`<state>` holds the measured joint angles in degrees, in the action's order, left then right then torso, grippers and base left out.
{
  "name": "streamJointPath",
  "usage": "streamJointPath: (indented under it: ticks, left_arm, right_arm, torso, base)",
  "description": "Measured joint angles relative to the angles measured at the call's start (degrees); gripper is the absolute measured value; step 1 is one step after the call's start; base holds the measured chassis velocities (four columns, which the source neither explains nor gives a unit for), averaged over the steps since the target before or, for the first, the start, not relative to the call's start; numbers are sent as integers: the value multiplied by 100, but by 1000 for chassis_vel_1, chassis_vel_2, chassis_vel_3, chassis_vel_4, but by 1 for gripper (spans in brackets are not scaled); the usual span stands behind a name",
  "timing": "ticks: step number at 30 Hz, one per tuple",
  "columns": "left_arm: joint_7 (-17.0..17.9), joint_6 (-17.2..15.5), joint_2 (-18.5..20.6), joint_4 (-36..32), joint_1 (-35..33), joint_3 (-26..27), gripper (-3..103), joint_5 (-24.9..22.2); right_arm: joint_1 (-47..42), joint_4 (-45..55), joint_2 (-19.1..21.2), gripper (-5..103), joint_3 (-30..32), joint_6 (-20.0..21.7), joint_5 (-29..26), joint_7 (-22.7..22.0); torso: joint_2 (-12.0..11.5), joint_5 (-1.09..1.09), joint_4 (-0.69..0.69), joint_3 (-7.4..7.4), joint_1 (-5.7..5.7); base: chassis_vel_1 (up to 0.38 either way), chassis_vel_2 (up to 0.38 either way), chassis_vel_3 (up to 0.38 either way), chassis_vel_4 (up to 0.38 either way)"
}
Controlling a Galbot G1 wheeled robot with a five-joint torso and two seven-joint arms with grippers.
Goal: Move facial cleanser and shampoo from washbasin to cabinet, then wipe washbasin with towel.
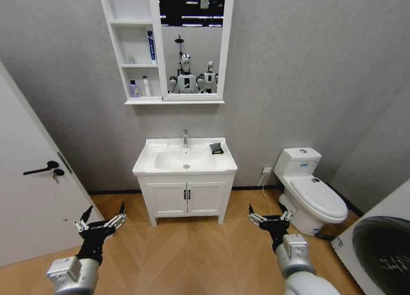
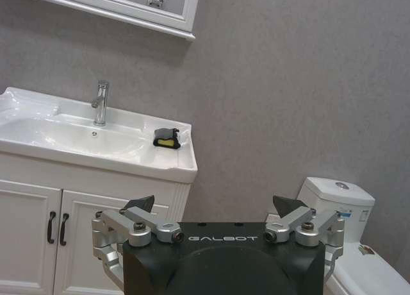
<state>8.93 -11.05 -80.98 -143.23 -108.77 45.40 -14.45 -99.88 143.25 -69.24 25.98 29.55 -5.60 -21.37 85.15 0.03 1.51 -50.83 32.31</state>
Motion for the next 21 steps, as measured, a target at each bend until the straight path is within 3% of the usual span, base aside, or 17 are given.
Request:
streamJointPath:
  ticks: [1, 3, 6, 8, 12, 21]
  left_arm:
    - [1, 0, 0, 0, 0, 2, 100, 0]
    - [0, 0, 0, -1, 0, 1, 100, 0]
    - [0, 0, -1, -1, -1, 0, 100, 0]
    - [1, 0, 0, 0, -3, 2, 100, 0]
    - [1, 0, 0, -1, -1, 1, 100, 0]
    - [0, 0, 0, -1, 1, 0, 100, 0]
  right_arm:
    - [-12, 1, 1, 100, -4, -29, 2, 28]
    - [-12, 0, 1, 100, -5, -180, 28, 66]
    - [-6, 0, 0, 100, -2, -257, 39, 82]
    - [52, 1, -4, 100, 18, -380, 41, 100]
    - [75, 0, -4, 100, 49, -320, 104, 97]
    - [83, -1, -3, 100, 56, -289, 119, 95]
  torso:
    - [1, -10, 0, 2, -2]
    - [1, 4, 0, 2, -3]
    - [1, 5, 1, 1, -2]
    - [5, -10, -3, 5, -9]
    - [5, -1, 3, 4, -9]
    - [-2, -4, -1, -1, 5]
  base:
    - [321, -383, -339, 365]
    - [346, -348, -347, 338]
    - [371, -322, -362, 319]
    - [265, -314, -306, 270]
    - [159, -68, -215, 173]
    - [-41, 22, 40, -8]
